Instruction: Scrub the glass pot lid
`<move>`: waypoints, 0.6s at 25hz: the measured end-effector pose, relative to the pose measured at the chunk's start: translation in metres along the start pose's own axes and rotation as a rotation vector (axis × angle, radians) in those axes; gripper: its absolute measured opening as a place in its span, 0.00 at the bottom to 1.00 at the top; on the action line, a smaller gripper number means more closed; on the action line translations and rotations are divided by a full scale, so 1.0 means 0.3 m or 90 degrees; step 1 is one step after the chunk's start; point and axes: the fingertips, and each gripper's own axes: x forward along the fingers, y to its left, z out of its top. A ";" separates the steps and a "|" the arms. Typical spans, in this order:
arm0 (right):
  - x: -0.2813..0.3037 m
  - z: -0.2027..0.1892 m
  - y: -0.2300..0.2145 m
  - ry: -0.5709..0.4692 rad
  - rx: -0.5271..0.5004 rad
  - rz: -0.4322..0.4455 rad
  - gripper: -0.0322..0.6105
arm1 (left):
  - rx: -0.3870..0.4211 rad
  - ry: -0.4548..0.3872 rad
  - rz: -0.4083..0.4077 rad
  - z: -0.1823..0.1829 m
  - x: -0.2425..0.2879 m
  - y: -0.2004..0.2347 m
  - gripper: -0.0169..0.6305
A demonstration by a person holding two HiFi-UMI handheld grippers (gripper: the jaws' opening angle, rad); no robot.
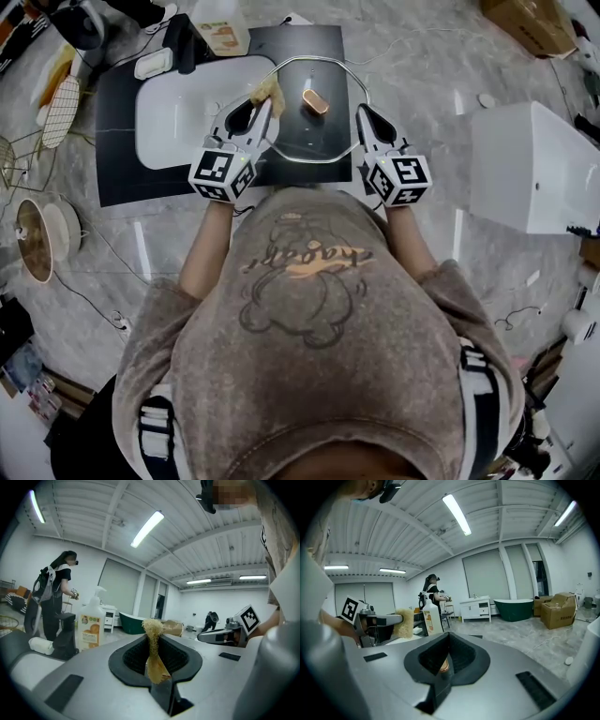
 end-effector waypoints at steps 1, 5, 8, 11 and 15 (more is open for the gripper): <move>0.000 0.003 -0.001 -0.003 -0.003 -0.002 0.05 | -0.005 -0.001 0.005 0.000 -0.004 0.005 0.13; 0.001 0.013 -0.001 -0.005 -0.017 -0.005 0.05 | -0.030 -0.008 0.025 0.003 -0.022 0.023 0.13; -0.001 0.028 -0.002 -0.014 -0.016 -0.007 0.05 | -0.043 -0.011 0.034 0.011 -0.028 0.027 0.13; -0.002 0.035 -0.005 -0.017 -0.017 -0.010 0.05 | -0.047 -0.011 0.037 0.014 -0.030 0.026 0.13; -0.004 0.034 -0.014 -0.018 -0.016 -0.014 0.05 | -0.052 -0.013 0.041 0.010 -0.032 0.028 0.13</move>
